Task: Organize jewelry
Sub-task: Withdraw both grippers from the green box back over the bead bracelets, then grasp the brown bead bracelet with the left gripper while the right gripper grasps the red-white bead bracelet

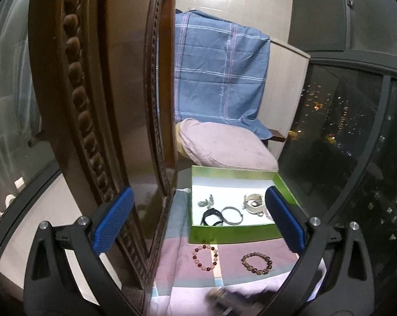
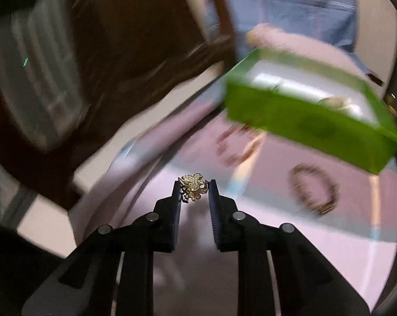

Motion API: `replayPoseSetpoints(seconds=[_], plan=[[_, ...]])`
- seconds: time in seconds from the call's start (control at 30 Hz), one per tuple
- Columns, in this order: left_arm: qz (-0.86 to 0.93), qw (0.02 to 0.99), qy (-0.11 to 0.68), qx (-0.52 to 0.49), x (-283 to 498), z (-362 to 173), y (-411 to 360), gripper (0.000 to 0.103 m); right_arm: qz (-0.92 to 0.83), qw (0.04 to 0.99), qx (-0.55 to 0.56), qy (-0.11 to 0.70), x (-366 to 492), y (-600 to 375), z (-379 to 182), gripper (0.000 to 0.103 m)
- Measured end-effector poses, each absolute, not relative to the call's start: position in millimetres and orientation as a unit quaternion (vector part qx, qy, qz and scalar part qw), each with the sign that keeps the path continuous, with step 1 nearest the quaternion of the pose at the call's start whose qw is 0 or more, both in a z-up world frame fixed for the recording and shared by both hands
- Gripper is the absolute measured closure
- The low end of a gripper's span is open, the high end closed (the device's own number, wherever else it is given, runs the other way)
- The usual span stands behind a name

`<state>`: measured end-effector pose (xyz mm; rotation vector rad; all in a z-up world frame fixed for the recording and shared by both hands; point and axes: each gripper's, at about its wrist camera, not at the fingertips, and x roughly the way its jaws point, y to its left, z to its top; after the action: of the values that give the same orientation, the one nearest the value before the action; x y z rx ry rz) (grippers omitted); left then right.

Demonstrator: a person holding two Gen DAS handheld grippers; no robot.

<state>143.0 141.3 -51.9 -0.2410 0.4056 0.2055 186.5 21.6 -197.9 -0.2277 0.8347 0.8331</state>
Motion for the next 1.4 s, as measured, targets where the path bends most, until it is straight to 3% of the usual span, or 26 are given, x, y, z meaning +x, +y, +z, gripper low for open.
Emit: replayPoseSetpoints(seconds=[0.23,0.43,0.47,0.53,0.57,0.6,0.73,0.87,1.07,1.2,1.23,1.27,1.3,1.4], plan=[[0.09,0.959,0.244,-0.113,161,-66,136,0.004,0.289,0.897,-0.009,0.335,311,-27,-133,0.082],[0.09,0.942,0.318,-0.053,195,-111,108,0.004,0.241,0.893,0.013,0.379,378,-46,-166,0.076],[0.081,0.941,0.325,-0.042,199,-117,102,0.004,0.24,0.894,0.016,0.377,375,-51,-166,0.072],[0.069,0.936,0.343,-0.031,206,-130,92,0.004,0.241,0.901,0.02,0.36,360,-69,-152,0.051],[0.067,0.931,0.358,-0.024,210,-140,87,0.004,0.241,0.903,0.024,0.354,354,-77,-146,0.031],[0.064,0.927,0.368,-0.018,214,-147,83,0.004,0.24,0.907,0.032,0.344,344,-89,-139,0.023],[0.035,0.917,0.397,-0.013,226,-174,60,0.005,0.237,0.912,0.054,0.33,316,-132,-123,0.023],[-0.008,0.908,0.418,0.006,240,-198,20,0.025,0.24,0.906,0.069,0.341,303,-158,-122,0.022],[-0.038,0.893,0.444,0.054,260,-222,-28,0.042,0.227,0.9,0.066,0.367,307,-179,-134,0.021],[-0.038,0.878,0.476,0.039,269,-241,-28,0.042,0.224,0.899,0.063,0.371,308,-187,-136,0.021],[-0.044,0.87,0.49,0.011,273,-241,-22,0.046,0.225,0.899,0.064,0.372,308,-189,-136,0.021],[-0.037,0.868,0.495,0.001,275,-240,-18,0.072,0.228,0.897,0.064,0.374,308,-189,-136,0.021],[-0.033,0.868,0.495,0.003,275,-238,-16,0.092,0.23,0.896,0.063,0.374,308,-188,-135,0.021],[-0.035,0.867,0.498,0.004,273,-239,-11,0.092,0.237,0.895,0.059,0.373,306,-182,-135,0.021]])
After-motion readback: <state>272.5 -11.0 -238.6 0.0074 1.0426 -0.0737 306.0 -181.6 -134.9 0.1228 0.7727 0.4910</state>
